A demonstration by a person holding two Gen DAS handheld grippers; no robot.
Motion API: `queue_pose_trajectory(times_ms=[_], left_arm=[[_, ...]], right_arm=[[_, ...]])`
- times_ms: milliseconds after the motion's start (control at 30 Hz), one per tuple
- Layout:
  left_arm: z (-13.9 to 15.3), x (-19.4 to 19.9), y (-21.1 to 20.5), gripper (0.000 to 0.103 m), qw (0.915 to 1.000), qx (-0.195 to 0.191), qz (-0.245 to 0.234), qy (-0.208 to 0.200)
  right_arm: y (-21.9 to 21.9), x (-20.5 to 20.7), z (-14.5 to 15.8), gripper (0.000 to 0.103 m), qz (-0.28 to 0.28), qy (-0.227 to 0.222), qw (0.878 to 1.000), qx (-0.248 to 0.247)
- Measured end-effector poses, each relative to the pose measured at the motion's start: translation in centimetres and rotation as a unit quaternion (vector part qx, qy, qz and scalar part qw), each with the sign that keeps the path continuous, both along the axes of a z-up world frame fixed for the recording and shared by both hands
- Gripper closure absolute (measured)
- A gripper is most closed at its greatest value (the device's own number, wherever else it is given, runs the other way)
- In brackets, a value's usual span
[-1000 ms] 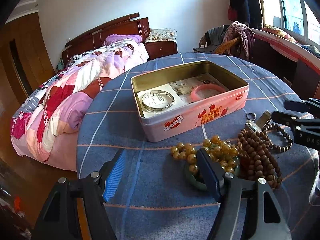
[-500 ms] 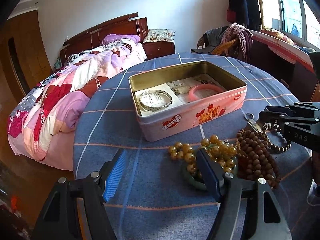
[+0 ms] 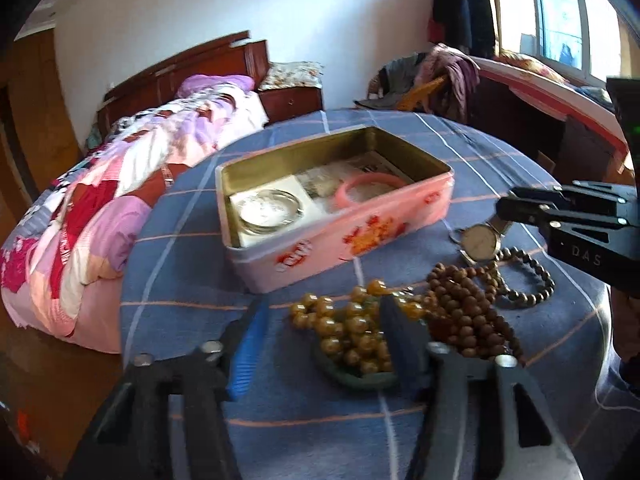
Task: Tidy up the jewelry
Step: 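Grasp the silver watch with the right tool while the left tool grasps the gold pearl strand, then carry the watch and pearl strand into the tin and open both tools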
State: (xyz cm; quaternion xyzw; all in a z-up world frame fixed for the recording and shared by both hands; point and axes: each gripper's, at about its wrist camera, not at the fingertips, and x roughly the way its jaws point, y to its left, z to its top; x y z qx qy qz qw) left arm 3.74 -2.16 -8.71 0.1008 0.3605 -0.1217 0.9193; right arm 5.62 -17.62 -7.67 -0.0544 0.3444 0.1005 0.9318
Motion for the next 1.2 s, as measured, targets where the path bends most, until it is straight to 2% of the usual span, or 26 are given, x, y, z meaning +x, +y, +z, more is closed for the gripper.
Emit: queue_pose_trajectory(times_ms=[67, 100, 167, 300, 700, 1200], left_arm=[[-0.7, 0.4, -0.2, 0.071, 0.9999, -0.005, -0.010, 0.013], [-0.7, 0.5, -0.2, 0.082, 0.9997, -0.013, -0.015, 0.015], [-0.5, 0.4, -0.2, 0.093, 0.9997, -0.014, -0.018, 0.012], [0.6, 0.1, 0.4, 0.093, 0.9992, -0.031, -0.025, 0.009], [6.3, -0.5, 2.0, 0.093, 0.9963, -0.067, -0.030, -0.045], [9.5, 1.6, 2.0, 0.093, 0.9942, -0.059, -0.036, -0.082]], right_arm=[[0.2, -0.1, 0.0, 0.082, 0.003, -0.001, 1.000, -0.002], [0.2, -0.2, 0.0, 0.082, 0.005, -0.002, 1.000, -0.002], [0.2, -0.3, 0.1, 0.082, 0.006, -0.004, 1.000, -0.002], [0.3, -0.6, 0.5, 0.082, 0.010, -0.011, 1.000, 0.003], [0.8, -1.5, 2.7, 0.082, 0.019, -0.039, 0.999, 0.007], [1.0, -0.3, 5.3, 0.082, 0.031, -0.055, 0.998, 0.020]])
